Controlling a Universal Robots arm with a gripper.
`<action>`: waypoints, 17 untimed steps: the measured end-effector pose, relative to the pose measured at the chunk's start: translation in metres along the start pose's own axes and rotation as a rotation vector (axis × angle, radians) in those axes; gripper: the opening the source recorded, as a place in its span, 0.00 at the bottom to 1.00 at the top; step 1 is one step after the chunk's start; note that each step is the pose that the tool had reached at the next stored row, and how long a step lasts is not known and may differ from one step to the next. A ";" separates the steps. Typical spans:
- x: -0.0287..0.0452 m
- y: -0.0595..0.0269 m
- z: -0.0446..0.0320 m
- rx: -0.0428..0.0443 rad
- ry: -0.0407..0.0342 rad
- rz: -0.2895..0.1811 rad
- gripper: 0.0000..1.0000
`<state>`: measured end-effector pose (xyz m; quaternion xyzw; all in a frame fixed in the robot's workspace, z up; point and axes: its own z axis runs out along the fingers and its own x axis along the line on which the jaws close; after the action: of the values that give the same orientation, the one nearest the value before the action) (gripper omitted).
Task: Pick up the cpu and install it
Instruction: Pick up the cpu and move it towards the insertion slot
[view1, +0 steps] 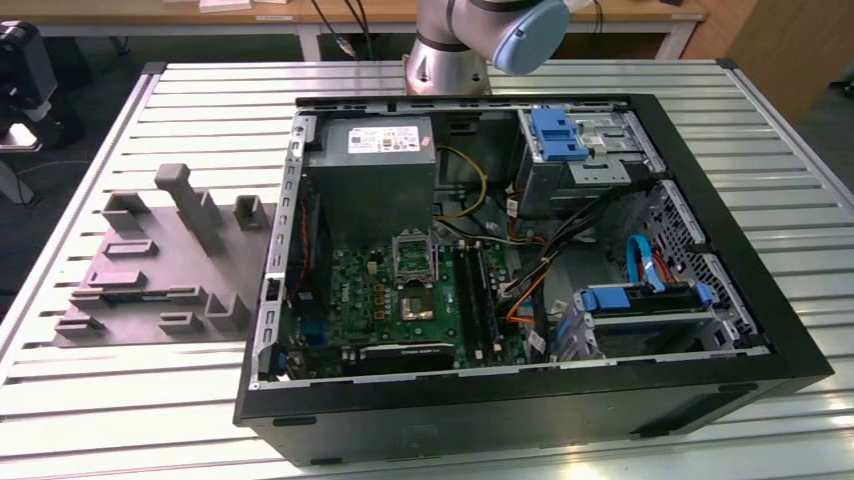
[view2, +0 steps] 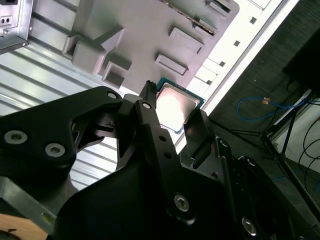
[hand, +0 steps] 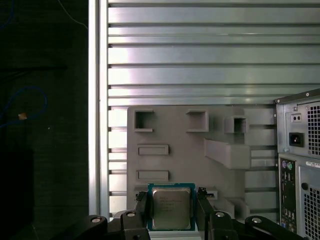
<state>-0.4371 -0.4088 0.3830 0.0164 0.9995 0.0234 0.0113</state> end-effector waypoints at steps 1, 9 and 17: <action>-0.0017 0.0000 0.0001 0.0000 -0.0001 0.000 0.47; -0.0051 0.0002 0.0001 0.0000 -0.0001 0.000 0.47; -0.0106 0.0004 0.0002 0.0000 0.0000 0.000 0.47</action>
<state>-0.4265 -0.4088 0.3830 0.0165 0.9995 0.0234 0.0113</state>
